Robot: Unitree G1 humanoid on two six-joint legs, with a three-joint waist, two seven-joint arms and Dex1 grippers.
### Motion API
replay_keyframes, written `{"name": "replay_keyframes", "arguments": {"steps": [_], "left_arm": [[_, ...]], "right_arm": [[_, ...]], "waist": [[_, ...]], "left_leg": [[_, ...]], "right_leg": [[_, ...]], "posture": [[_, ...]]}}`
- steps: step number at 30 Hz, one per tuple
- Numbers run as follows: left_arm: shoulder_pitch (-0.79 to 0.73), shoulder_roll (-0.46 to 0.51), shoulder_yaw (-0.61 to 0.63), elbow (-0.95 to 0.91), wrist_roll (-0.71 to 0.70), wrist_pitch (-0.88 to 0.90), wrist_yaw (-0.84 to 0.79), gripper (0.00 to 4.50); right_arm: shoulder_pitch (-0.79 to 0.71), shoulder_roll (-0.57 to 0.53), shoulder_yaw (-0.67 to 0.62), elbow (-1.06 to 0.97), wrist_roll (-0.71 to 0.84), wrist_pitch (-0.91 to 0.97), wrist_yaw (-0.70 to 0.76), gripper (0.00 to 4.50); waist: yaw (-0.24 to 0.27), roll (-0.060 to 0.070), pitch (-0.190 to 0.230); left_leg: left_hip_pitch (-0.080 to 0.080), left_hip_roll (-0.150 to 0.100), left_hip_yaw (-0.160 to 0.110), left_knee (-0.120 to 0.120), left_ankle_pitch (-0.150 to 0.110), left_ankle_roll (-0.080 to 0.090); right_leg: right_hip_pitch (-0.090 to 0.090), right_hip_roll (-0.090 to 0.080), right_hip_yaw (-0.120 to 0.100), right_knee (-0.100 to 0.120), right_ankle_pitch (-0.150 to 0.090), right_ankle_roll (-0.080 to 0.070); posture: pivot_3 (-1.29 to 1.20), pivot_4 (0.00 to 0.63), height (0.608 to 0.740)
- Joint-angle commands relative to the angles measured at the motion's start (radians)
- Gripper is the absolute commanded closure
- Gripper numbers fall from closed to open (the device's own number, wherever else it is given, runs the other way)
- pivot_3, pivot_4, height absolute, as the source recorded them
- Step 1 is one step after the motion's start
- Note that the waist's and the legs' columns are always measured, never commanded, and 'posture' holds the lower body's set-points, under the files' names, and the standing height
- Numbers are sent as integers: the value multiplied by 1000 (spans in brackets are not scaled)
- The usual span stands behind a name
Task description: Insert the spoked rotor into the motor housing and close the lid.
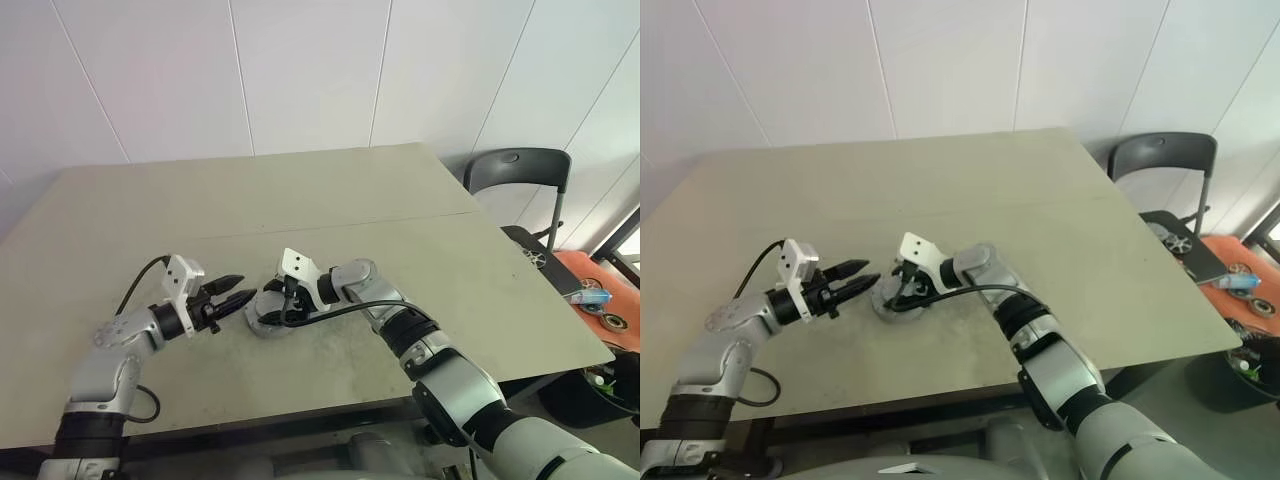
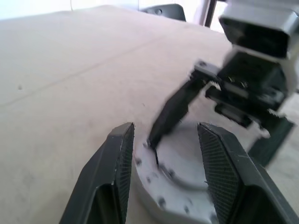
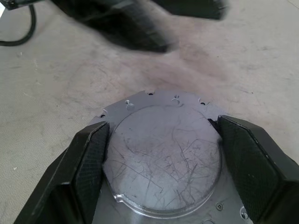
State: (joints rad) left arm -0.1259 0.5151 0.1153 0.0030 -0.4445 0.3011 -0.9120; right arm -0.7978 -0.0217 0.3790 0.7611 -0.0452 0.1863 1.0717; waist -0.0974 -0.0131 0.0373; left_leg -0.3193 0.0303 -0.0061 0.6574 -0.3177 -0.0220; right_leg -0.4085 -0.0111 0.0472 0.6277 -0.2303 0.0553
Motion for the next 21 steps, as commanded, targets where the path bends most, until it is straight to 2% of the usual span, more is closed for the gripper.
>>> {"name": "replay_keyframes", "arguments": {"steps": [1, 4, 12, 17, 21], "left_arm": [[-11, 2, -35, -16, -1, 12, -24, 3459], [-16, -5, -62, -26, -7, 25, -36, 4484], [-43, 11, -141, 4, 105, 3, -1, 4484], [-30, 57, -214, 15, 196, 8, -10, 4484], [-22, 54, -204, -12, 146, 43, -31, 4484]], "right_arm": [[42, -23, 50, 72, -54, 49, 7, 1105], [39, -21, 49, 76, -54, 46, 3, 1105], [35, -21, 48, 81, -57, 39, 0, 1105], [30, -21, 42, 81, -50, 46, 7, 1105], [26, -24, 34, 73, -38, 49, 22, 1105]], "waist": [[0, 0, 0], [0, 0, 0], [1, 1, 0], [0, 2, 0], [1, 6, -2]], "left_leg": [[0, 0, 0, 0, 0, 0], [0, 0, 0, 0, 0, 0], [0, 0, 0, 0, 0, 0], [0, 0, 0, 0, 0, 0], [0, 0, 0, 0, 0, 0]], "right_leg": [[0, 0, 0, 0, 0, 0], [0, 0, 0, 0, 0, 0], [0, 0, 0, 0, 0, 0], [0, 0, 0, 0, 0, 0], [1, 0, 0, -1, -1, 0]], "posture": [[0, 0, 740], [0, 0, 740], [0, 0, 740], [0, 0, 740], [0, 0, 740]]}}
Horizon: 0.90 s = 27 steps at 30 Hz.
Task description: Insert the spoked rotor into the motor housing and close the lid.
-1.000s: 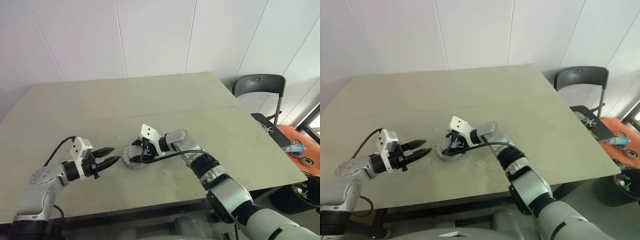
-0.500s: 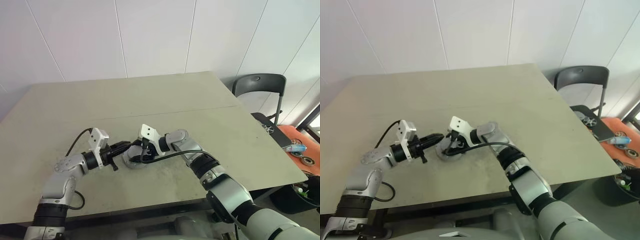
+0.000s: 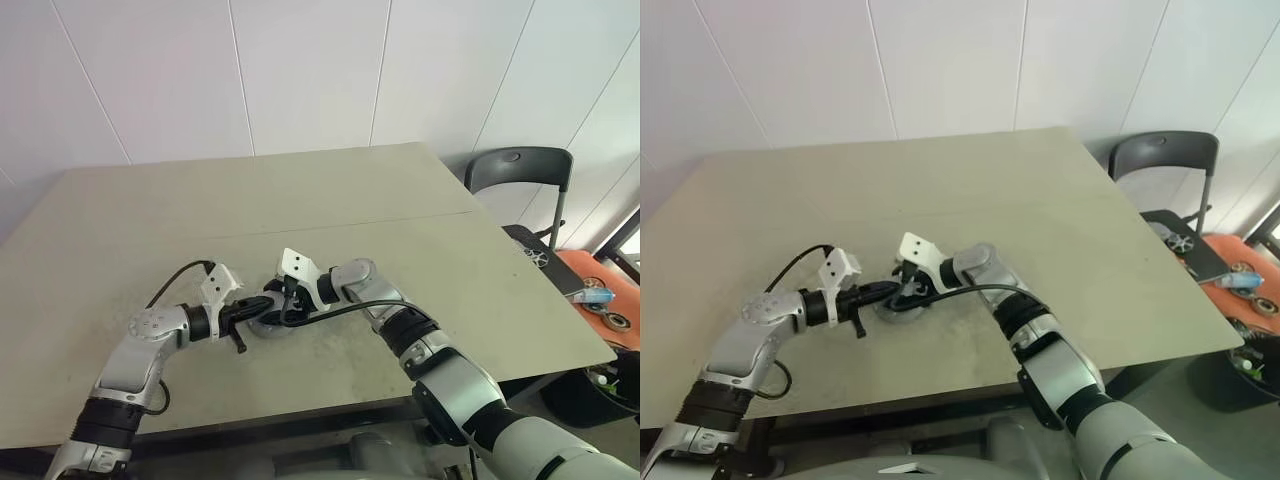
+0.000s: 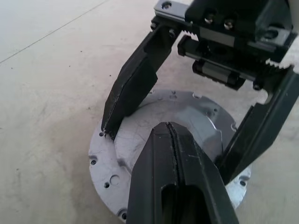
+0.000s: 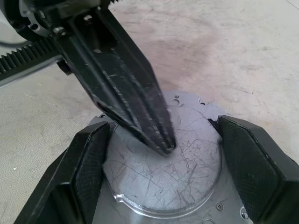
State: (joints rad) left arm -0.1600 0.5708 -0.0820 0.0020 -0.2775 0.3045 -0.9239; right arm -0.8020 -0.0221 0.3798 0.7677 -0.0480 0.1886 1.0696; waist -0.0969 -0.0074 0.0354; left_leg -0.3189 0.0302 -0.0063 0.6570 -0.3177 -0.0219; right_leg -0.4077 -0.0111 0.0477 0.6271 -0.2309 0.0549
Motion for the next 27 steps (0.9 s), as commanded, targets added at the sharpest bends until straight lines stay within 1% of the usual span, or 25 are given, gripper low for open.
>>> {"name": "replay_keyframes", "arguments": {"steps": [1, 6, 7, 8, 9, 17, 23, 27], "left_arm": [[12, -2, -6, -16, -29, 48, -24, 4484], [18, 0, -9, -6, -20, 36, -22, 4484], [17, -2, -6, -5, -20, 31, -19, 4500], [16, -4, -4, -4, -21, 28, -17, 4500], [16, -5, -3, -4, -21, 26, -17, 4500], [15, -7, -4, -5, -25, 21, -21, 4500], [15, -7, -7, -6, -32, 19, -30, 4500], [14, -10, -6, -8, -32, 13, -33, 4500]], "right_arm": [[29, -24, 31, 66, -33, 48, 26, 1105], [29, -22, 8, 41, -6, 56, 42, 1105], [28, -22, 3, 34, -1, 55, 43, 350], [25, -21, -5, 30, 5, 61, 43, 137], [22, -21, -9, 28, 10, 66, 42, 31], [9, -38, -65, -37, 82, 127, 112, 31], [-17, -49, -134, -53, 135, 158, 86, 31], [-15, -58, -156, -83, 163, 226, 86, 31]], "waist": [[0, 0, 0], [0, 0, 0], [1, 1, 0], [1, 1, 0], [1, 1, 0], [3, 1, 0], [2, 2, 1], [1, 3, 3]], "left_leg": [[0, 0, 0, 0, 0, 0], [0, 0, 0, 0, 0, 0], [0, 0, 0, -1, 0, 0], [0, 0, 0, -1, 0, 0], [0, 0, 0, -2, 0, 0], [-1, 0, 0, -5, 0, 0], [-2, 0, 0, -8, 0, 0], [-2, 0, 0, -8, 0, 0]], "right_leg": [[0, 0, 0, 0, 0, 0], [0, 0, 0, -2, 0, 0], [0, 0, 0, -2, 0, 0], [0, 0, 0, -3, 0, 0], [0, 0, 0, -4, 0, 0], [0, 0, 0, -8, 0, 0], [-1, 0, 0, -10, 1, 1], [-2, 0, 0, -10, 1, 1]], "posture": [[0, 0, 740], [0, 0, 740], [0, 0, 740], [0, 0, 740], [0, 0, 740], [0, 0, 740], [0, 0, 740], [0, 0, 740]]}}
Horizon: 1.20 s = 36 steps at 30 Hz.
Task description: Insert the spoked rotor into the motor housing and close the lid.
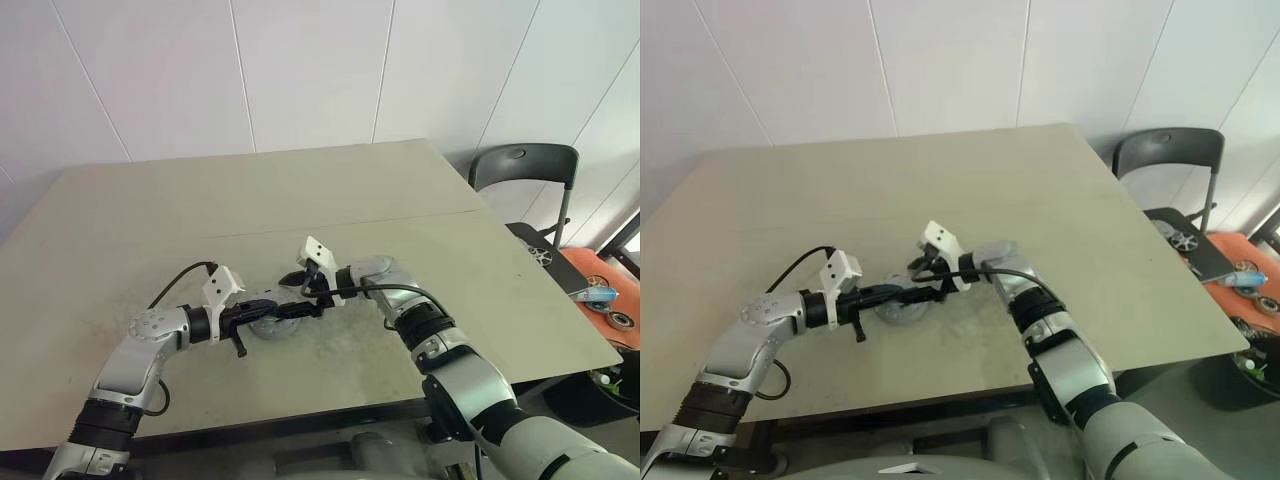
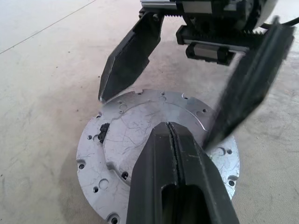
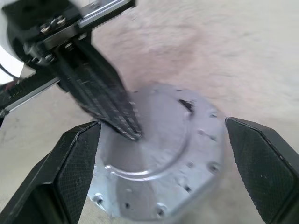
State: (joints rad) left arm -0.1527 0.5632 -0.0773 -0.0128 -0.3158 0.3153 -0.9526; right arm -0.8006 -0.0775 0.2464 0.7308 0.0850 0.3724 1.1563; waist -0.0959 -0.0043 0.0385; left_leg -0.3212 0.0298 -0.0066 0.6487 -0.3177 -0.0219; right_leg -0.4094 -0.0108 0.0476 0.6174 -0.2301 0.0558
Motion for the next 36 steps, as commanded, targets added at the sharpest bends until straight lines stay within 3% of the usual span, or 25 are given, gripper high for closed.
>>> {"name": "replay_keyframes", "arguments": {"steps": [1, 24, 36], "left_arm": [[6, -3, -10, 7, 6, 2, -5, 4500], [7, 16, 30, 11, -1, -12, -23, 4500], [-6, 65, 90, 37, -15, -31, -38, 4500]], "right_arm": [[-8, -10, -14, -56, 28, 56, 4, 31], [24, -44, 43, -188, 111, 553, 1, 31], [7, -83, 159, -139, 49, 527, -13, 31]], "waist": [[0, 0, 0], [0, 0, 1], [-2, 0, 1]], "left_leg": [[0, 0, 0, 0, 0, 0], [-1, 0, 0, -1, 0, 0], [-1, 0, 0, -1, 0, 0]], "right_leg": [[0, 0, 0, 0, 0, 0], [-1, 0, 0, 0, 0, 1], [-2, 1, 0, 0, 0, 1]], "posture": [[0, 0, 740], [0, 0, 740], [0, 0, 740]]}}
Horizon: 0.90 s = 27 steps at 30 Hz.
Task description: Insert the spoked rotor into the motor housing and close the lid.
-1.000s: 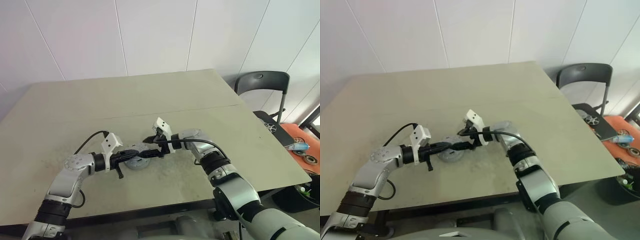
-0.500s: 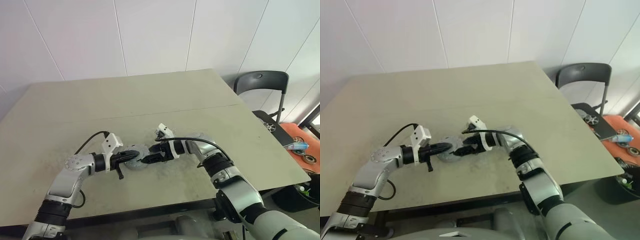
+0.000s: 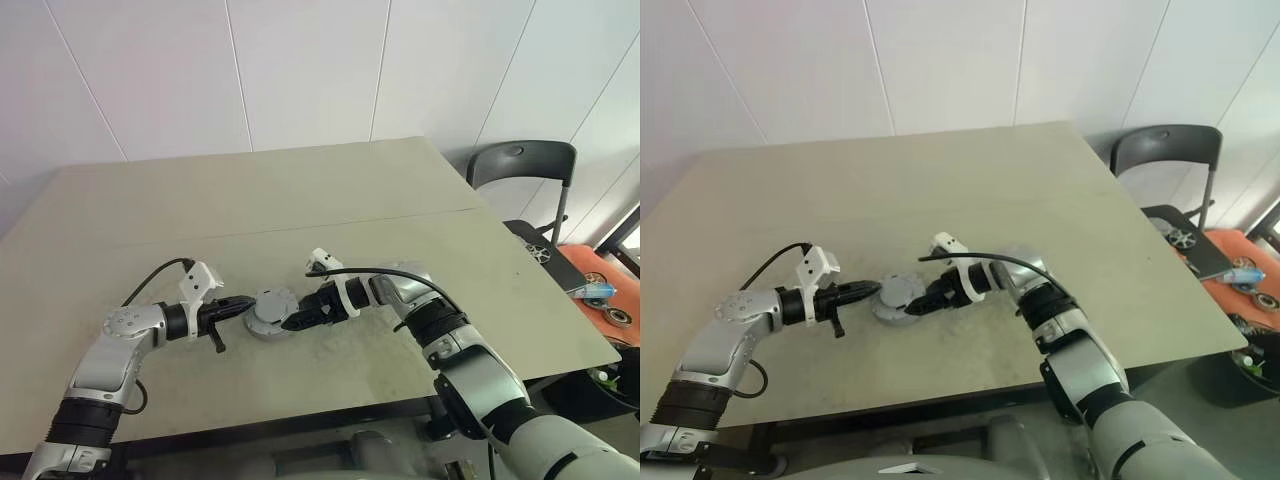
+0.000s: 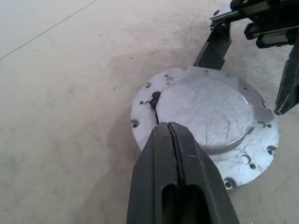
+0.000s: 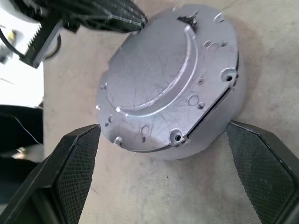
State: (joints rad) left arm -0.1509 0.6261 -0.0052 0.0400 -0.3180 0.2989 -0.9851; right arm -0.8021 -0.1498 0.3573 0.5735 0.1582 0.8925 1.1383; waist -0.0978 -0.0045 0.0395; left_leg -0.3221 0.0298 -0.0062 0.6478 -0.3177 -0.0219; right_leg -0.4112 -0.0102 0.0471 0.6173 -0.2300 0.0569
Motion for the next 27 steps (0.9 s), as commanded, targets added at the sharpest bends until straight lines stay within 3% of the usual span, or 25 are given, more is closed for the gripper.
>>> {"name": "replay_keyframes", "arguments": {"steps": [1, 5, 8, 12, 17, 27], "left_arm": [[-6, 0, 18, -18, -13, -15, -5, 4500], [-3, -7, 18, -22, -14, -16, -2, 4500], [-2, -9, 20, -23, -14, -16, -1, 4500], [0, -9, 21, -23, -15, -17, -2, 4500], [-1, -9, 21, -19, -17, -19, -7, 4500], [-1, -12, 20, -16, -13, -23, -12, 4500]], "right_arm": [[7, -10, 52, 16, -20, 9, 8, 31], [7, -3, 66, 28, -21, -6, 12, 31], [1, 11, 57, 100, -82, -123, -100, 31], [-13, 23, 36, 109, -48, -98, -65, 31], [-26, 25, 25, 149, -74, -178, -121, 31], [-24, -34, 65, 53, -27, -92, 53, 31]], "waist": [[0, 0, 0], [0, 0, 0], [-4, -1, -1], [-8, 0, 0], [-7, -1, 0], [4, 0, 0]], "left_leg": [[0, 0, 0, 0, 0, 0], [0, 0, 0, 0, 0, 0], [0, 0, 0, -1, 0, 0], [2, 0, -1, 0, 0, 0], [4, -2, -3, 2, 0, 0], [1, -4, -5, 2, 0, 0]], "right_leg": [[0, 0, 0, 0, 0, -1], [0, 0, 0, 0, 0, 0], [0, 0, 0, 0, 1, 1], [4, 1, 1, 2, 0, -3], [4, 1, 0, 3, 0, -4], [-2, 1, 1, 3, 2, -1]], "posture": [[0, 0, 740], [0, 0, 740], [0, 0, 740], [0, 0, 740], [0, 0, 740], [0, 0, 740]]}}
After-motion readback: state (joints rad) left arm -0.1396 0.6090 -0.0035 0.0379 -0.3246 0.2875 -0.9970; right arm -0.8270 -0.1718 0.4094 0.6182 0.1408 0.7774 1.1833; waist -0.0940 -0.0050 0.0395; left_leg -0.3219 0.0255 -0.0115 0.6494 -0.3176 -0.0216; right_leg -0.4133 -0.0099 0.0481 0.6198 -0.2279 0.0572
